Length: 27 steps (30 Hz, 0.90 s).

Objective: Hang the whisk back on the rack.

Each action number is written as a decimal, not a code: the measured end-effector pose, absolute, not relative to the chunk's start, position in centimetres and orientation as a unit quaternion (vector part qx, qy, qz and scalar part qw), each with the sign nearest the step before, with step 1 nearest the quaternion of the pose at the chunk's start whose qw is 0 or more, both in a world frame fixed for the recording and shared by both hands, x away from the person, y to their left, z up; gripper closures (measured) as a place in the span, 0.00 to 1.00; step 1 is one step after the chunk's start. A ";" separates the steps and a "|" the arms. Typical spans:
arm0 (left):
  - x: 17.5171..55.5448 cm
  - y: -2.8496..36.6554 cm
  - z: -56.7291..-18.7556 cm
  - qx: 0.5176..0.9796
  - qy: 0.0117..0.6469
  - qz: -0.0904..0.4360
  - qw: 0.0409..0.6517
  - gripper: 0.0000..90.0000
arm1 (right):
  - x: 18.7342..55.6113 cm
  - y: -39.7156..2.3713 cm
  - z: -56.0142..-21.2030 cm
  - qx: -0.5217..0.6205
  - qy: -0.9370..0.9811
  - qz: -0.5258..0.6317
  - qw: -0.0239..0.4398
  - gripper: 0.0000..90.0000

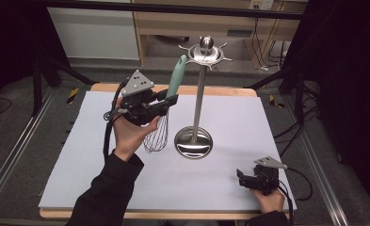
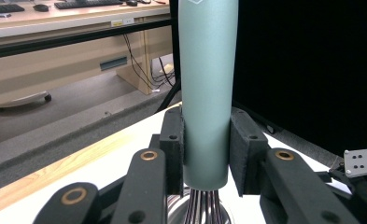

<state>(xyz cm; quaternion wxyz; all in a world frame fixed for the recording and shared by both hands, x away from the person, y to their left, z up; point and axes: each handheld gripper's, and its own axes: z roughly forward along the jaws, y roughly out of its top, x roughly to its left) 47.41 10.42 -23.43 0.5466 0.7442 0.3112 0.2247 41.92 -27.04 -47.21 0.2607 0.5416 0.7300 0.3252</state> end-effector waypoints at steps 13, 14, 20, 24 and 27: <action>48.2 9.3 -23.8 0.748 0.312 0.223 0.541 0.77 | 41.9 -27.0 -47.2 0.542 0.730 0.326 0.260 0.12; 48.2 9.2 -23.8 0.747 0.313 0.221 0.543 0.77 | 41.9 -27.0 -47.2 0.542 0.730 0.326 0.260 0.12; 48.7 8.8 -24.3 0.746 0.311 0.227 0.543 0.77 | 41.9 -27.0 -47.2 0.543 0.730 0.325 0.259 0.12; 49.0 8.6 -24.7 0.743 0.308 0.226 0.549 0.77 | 41.9 -27.0 -47.2 0.544 0.729 0.327 0.256 0.12; 49.2 8.5 -24.8 0.742 0.308 0.224 0.551 0.77 | 41.9 -27.0 -47.2 0.544 0.730 0.327 0.255 0.12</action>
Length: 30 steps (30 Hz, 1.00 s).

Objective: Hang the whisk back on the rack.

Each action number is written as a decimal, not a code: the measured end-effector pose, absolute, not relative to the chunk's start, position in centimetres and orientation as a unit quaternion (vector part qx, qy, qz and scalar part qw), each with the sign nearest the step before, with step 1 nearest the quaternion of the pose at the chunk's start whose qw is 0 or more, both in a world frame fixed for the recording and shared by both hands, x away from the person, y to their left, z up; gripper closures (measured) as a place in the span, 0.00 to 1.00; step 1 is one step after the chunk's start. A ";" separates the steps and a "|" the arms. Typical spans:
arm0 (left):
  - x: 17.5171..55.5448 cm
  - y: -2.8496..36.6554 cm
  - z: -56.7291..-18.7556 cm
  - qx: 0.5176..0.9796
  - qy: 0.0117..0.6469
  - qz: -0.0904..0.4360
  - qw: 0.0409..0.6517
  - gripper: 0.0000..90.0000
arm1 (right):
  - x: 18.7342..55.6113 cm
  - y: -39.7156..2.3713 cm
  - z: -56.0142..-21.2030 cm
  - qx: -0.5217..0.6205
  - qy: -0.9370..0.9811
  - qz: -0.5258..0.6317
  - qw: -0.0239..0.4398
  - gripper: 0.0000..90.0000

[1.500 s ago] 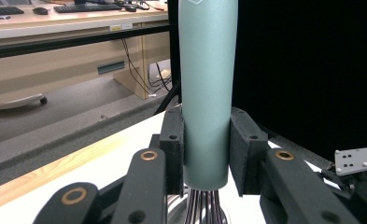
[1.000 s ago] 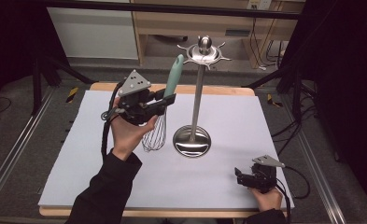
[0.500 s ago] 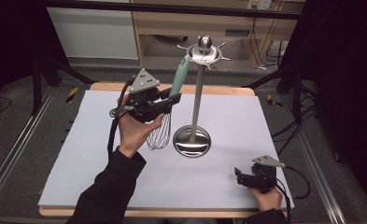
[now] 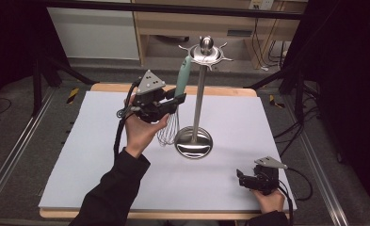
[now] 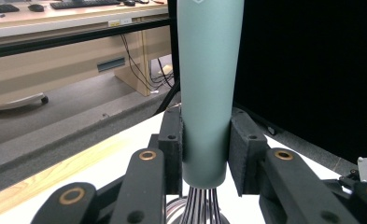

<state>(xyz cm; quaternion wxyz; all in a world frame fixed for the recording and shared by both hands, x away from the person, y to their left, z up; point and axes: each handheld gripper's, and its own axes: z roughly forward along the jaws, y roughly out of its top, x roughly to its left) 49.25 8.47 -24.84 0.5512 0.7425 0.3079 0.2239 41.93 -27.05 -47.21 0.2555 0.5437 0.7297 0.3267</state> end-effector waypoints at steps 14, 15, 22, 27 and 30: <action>50.3 7.5 -25.5 0.739 0.303 0.236 0.554 0.76 | 41.9 -27.0 -47.3 0.544 0.731 0.325 0.254 0.12; 50.4 7.5 -25.6 0.739 0.302 0.238 0.553 0.76 | 41.9 -27.0 -47.3 0.543 0.731 0.325 0.255 0.12; 50.6 7.4 -25.7 0.734 0.308 0.238 0.557 0.75 | 41.9 -27.0 -47.3 0.546 0.730 0.325 0.252 0.12; 50.7 7.6 -26.0 0.730 0.318 0.243 0.554 0.69 | 41.9 -27.0 -47.3 0.543 0.731 0.326 0.254 0.12; 50.6 7.8 -26.0 0.731 0.317 0.243 0.553 0.66 | 41.9 -27.0 -47.3 0.544 0.731 0.326 0.253 0.12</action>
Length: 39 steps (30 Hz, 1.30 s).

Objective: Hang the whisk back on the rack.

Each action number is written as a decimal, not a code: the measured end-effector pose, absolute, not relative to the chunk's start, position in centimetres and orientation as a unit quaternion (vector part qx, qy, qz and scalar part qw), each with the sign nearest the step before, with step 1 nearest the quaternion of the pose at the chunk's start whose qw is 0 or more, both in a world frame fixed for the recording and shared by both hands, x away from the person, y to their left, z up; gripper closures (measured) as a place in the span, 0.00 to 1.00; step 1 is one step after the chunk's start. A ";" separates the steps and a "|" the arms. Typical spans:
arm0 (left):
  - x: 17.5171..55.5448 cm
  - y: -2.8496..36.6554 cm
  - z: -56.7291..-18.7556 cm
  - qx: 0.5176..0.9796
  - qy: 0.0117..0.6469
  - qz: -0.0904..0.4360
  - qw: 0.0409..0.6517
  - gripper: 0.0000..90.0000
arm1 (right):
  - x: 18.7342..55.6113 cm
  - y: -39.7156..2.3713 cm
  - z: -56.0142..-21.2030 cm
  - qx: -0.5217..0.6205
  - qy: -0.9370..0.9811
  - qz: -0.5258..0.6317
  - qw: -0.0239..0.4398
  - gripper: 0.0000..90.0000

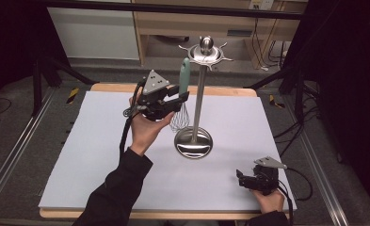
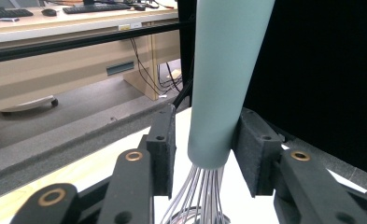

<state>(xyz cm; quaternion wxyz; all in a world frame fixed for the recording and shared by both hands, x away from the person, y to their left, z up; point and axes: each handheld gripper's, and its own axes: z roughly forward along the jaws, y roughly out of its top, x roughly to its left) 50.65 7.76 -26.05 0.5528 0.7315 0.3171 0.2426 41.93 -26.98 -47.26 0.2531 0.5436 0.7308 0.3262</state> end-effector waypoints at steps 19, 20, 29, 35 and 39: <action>48.8 11.9 -28.8 0.734 0.328 0.230 0.549 0.47 | 41.8 -27.0 -47.3 0.546 0.729 0.325 0.254 0.12; 48.8 11.9 -28.8 0.734 0.328 0.230 0.549 0.47 | 41.8 -27.0 -47.3 0.546 0.729 0.324 0.255 0.12; 47.6 13.9 -31.8 0.747 0.339 0.216 0.530 0.45 | 41.8 -27.0 -47.3 0.546 0.730 0.323 0.256 0.12; 46.9 15.0 -34.2 0.755 0.348 0.211 0.514 0.43 | 41.8 -27.0 -47.4 0.546 0.730 0.321 0.256 0.11; 46.6 15.8 -35.8 0.759 0.357 0.204 0.505 0.43 | 41.8 -27.1 -47.4 0.548 0.729 0.322 0.255 0.11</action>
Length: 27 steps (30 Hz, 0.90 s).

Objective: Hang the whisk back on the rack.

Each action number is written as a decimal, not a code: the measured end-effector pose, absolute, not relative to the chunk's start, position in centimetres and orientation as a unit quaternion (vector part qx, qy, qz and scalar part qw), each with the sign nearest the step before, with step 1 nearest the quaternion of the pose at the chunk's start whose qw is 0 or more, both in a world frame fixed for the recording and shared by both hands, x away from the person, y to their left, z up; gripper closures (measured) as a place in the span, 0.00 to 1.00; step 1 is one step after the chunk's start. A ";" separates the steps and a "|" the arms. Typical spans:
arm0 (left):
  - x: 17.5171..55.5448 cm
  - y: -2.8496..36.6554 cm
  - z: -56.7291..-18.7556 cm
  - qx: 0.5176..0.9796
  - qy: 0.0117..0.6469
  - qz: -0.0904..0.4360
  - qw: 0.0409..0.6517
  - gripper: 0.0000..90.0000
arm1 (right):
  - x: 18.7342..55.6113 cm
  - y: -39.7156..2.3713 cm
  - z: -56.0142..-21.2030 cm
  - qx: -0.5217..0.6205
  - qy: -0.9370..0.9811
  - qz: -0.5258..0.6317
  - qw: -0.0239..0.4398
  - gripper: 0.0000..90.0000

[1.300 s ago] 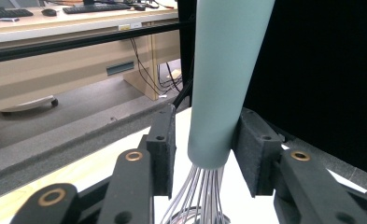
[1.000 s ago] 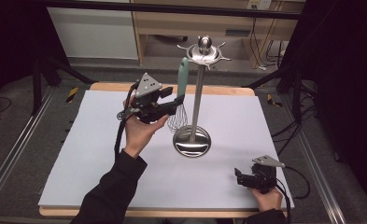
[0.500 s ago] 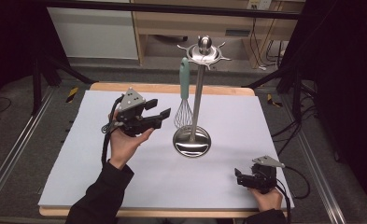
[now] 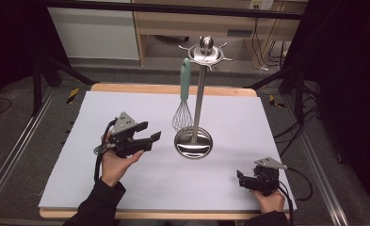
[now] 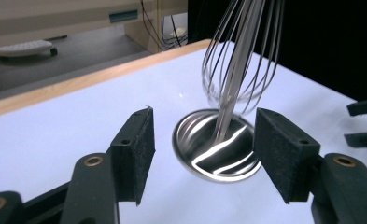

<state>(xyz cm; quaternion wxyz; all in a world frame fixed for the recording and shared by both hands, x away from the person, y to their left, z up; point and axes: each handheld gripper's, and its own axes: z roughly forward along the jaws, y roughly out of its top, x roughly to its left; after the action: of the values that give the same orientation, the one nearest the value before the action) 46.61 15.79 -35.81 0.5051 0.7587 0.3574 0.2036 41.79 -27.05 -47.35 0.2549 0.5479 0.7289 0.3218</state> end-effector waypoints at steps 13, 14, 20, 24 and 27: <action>46.1 18.3 -41.0 0.774 0.395 0.186 0.459 0.40 | 41.7 -27.1 -47.4 0.552 0.728 0.319 0.251 0.11; 46.1 18.5 -41.3 0.774 0.400 0.185 0.454 0.40 | 41.7 -27.2 -47.4 0.552 0.728 0.320 0.250 0.11; 46.1 19.7 -42.5 0.773 0.419 0.185 0.440 0.38 | 41.7 -27.2 -47.5 0.557 0.726 0.319 0.247 0.10; 45.7 21.1 -43.8 0.768 0.432 0.193 0.432 0.36 | 41.7 -27.4 -47.5 0.558 0.726 0.317 0.247 0.10; 45.8 21.8 -44.4 0.767 0.441 0.192 0.425 0.35 | 41.7 -27.5 -47.6 0.559 0.726 0.317 0.245 0.10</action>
<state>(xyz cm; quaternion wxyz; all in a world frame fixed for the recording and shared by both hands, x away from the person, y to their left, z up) 45.77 21.78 -44.36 0.4252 0.7667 0.4411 0.1918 41.71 -27.49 -47.58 0.2447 0.5593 0.7258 0.3171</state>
